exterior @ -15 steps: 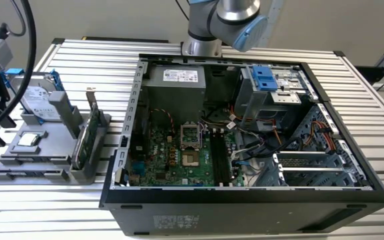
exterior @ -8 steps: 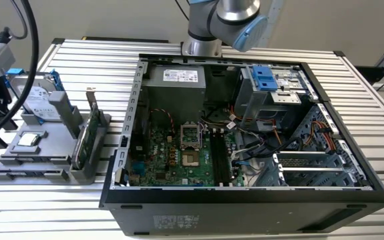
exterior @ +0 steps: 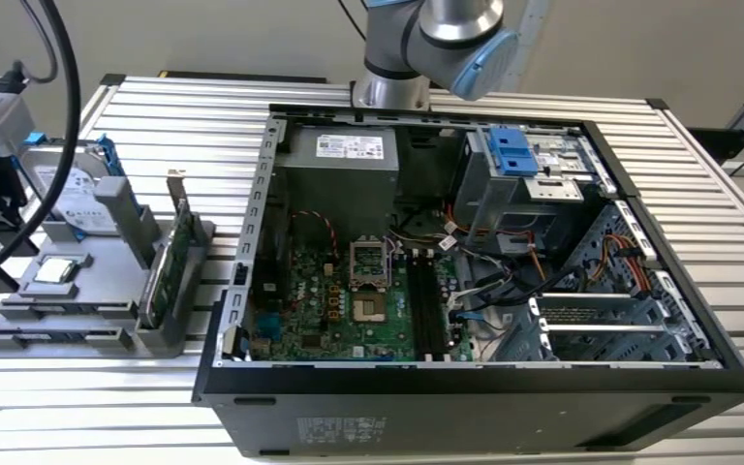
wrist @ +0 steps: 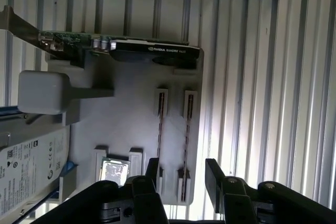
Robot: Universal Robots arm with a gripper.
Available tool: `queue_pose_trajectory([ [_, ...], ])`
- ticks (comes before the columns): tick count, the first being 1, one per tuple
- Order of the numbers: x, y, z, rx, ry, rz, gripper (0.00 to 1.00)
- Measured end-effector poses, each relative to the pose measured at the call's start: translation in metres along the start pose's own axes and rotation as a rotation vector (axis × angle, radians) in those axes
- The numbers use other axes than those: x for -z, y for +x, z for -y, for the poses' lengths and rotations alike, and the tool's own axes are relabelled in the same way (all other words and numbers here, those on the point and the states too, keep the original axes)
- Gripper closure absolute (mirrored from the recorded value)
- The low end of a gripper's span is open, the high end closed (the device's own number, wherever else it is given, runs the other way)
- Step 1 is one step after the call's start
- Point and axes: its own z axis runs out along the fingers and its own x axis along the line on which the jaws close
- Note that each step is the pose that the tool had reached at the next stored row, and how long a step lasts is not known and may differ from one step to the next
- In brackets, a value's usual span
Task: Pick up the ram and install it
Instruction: 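Pick up the ram and move it above insertion slot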
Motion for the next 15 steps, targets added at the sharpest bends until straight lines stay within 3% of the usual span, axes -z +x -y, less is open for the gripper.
queue_pose_trajectory([
  [15, -0.0128, 0.0002, -0.0011, 0.0, 0.0, 0.0, 0.0],
])
